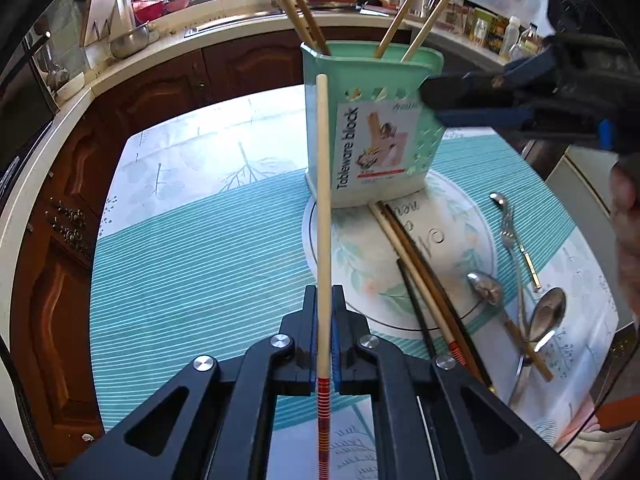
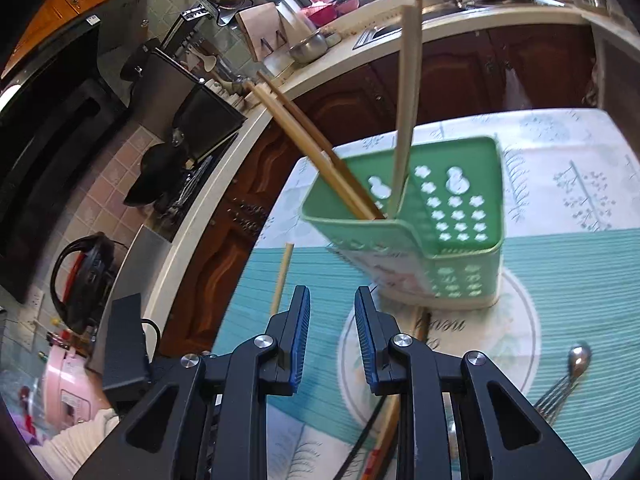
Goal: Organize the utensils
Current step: 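Grasp a red-banded chopstick with the left gripper and lift it over the holder, then open the left gripper to drop the chopstick into the holder while the right gripper grasps a wooden chopstick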
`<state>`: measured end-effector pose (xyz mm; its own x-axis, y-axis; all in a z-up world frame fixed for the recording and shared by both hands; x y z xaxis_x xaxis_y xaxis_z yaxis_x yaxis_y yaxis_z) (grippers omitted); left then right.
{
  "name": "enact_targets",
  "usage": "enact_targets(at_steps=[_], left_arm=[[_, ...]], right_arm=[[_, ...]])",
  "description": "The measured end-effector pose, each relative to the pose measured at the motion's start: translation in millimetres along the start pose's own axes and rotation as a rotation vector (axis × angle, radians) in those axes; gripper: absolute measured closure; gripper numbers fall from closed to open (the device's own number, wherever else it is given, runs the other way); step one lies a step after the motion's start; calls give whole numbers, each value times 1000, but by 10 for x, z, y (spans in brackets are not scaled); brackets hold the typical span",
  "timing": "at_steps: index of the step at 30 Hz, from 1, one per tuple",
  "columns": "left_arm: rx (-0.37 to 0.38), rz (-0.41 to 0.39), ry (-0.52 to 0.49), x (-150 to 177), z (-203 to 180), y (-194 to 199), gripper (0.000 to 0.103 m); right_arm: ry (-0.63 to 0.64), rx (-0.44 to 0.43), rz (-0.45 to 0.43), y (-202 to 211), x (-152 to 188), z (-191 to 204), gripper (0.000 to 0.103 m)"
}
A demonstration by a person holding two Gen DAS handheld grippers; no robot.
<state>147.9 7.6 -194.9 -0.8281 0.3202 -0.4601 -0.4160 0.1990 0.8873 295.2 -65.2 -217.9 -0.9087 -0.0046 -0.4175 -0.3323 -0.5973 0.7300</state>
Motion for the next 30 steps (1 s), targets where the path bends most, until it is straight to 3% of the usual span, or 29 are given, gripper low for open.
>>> enact_targets(at_steps=[4, 6, 11, 15, 19, 21, 25, 30], left_arm=[[26, -29, -7, -39, -117, 106, 100], [36, -44, -16, -44, -187, 156, 100], [55, -90, -41, -115, -339, 301, 100], [67, -111, -46, -186, -382, 403, 100], [66, -96, -31, -326, -369, 492, 99], [91, -63, -5, -428, -336, 545, 94], [78, -72, 29, -694, -241, 780, 49], [18, -139, 47, -1023, -108, 1126, 44]], right_arm=[[6, -67, 32, -98, 83, 155, 79], [17, -87, 30, -122, 116, 266, 70], [49, -64, -5, -91, 101, 436, 70], [65, -66, -20, -3, 33, 550, 90], [87, -78, -50, 171, -79, 661, 94], [91, -91, -71, 321, -171, 743, 97], [144, -61, -179, 817, -450, 939, 97], [208, 13, -338, 1405, -840, 1217, 97]])
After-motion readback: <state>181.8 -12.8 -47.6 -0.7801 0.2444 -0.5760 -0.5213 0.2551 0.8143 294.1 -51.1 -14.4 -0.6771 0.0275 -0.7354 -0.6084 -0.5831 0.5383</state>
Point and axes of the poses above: each gripper's, at about its wrist camera, not at the fingertips, and y roughly against the way its jaws point, z to its left, x to its underside, the point moved 6 cm from there along -y, roughly the way its jaws point, and after that the axes turned 6 degrees about z, right-handed, at the moved point
